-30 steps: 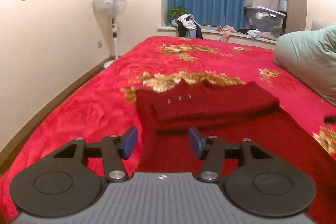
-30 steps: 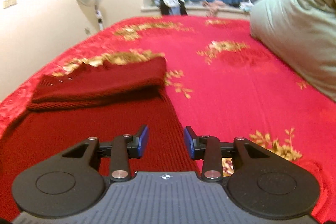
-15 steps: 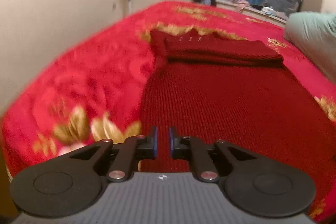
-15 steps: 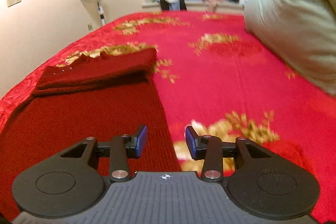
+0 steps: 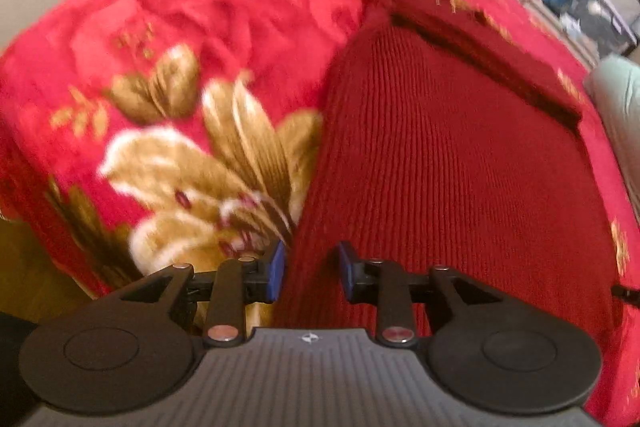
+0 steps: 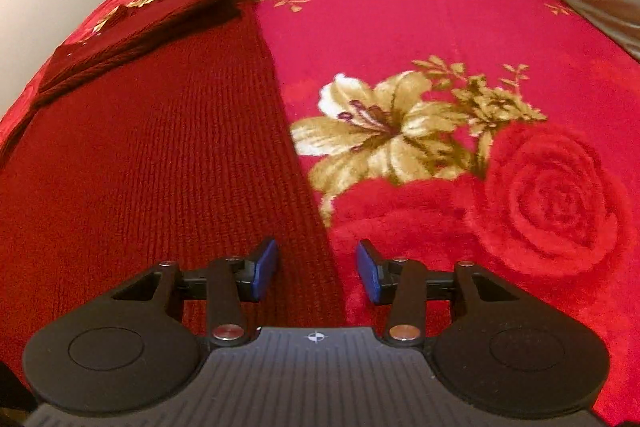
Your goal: Fold small clothes
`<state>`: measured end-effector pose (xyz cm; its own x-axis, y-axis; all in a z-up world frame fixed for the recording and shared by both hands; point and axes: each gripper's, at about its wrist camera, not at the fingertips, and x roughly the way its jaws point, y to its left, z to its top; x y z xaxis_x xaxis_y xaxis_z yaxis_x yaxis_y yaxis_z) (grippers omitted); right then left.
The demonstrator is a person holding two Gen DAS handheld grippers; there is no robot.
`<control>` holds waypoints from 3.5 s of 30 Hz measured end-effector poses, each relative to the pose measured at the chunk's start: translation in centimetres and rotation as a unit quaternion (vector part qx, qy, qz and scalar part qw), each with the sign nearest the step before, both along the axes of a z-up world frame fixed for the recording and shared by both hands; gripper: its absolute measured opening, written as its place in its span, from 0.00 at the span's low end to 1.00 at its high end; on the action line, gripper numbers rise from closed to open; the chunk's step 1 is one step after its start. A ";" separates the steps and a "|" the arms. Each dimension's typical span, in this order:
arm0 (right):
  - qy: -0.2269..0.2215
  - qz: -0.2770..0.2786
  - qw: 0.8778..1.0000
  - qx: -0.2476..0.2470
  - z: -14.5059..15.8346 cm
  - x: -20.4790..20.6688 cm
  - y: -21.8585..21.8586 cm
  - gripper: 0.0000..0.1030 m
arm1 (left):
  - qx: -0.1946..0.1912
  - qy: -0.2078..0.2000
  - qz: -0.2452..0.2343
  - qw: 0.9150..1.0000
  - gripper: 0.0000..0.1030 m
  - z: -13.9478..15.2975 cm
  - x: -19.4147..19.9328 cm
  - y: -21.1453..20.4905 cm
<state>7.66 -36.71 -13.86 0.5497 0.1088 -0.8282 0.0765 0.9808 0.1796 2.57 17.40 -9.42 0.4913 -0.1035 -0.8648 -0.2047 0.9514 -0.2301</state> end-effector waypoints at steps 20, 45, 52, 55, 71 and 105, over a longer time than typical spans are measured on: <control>0.005 0.010 1.000 0.016 -0.1 -0.3 -0.2 0.28 | -0.017 0.011 -0.012 1.000 0.25 0.1 -0.7 -0.7; -0.036 0.028 0.998 0.039 1.0 -0.5 0.3 0.14 | 0.006 -0.026 -0.046 0.999 0.14 0.9 -0.7 -2.6; -0.011 0.037 0.999 -0.004 0.0 -0.3 1.2 0.25 | 0.008 -0.011 -0.051 0.999 0.15 0.2 -0.6 -2.6; -0.016 0.035 0.999 0.005 0.2 -0.3 1.0 0.13 | 0.010 -0.012 -0.052 0.999 0.16 0.2 -0.7 -2.6; -0.014 0.036 0.999 0.002 0.1 -0.1 1.2 0.14 | 0.030 -0.016 -0.057 0.998 0.20 0.1 -0.5 -3.0; -0.326 0.010 0.922 0.210 18.4 -15.8 -4.1 0.08 | -0.010 -0.283 -0.200 0.938 0.10 24.5 -11.9 -2.4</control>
<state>-8.14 -40.83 4.53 0.9101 0.3598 -0.2056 -0.1986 0.8140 0.5458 -9.34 15.04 15.05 0.7899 -0.3908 -0.4726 0.3287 0.9204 -0.2117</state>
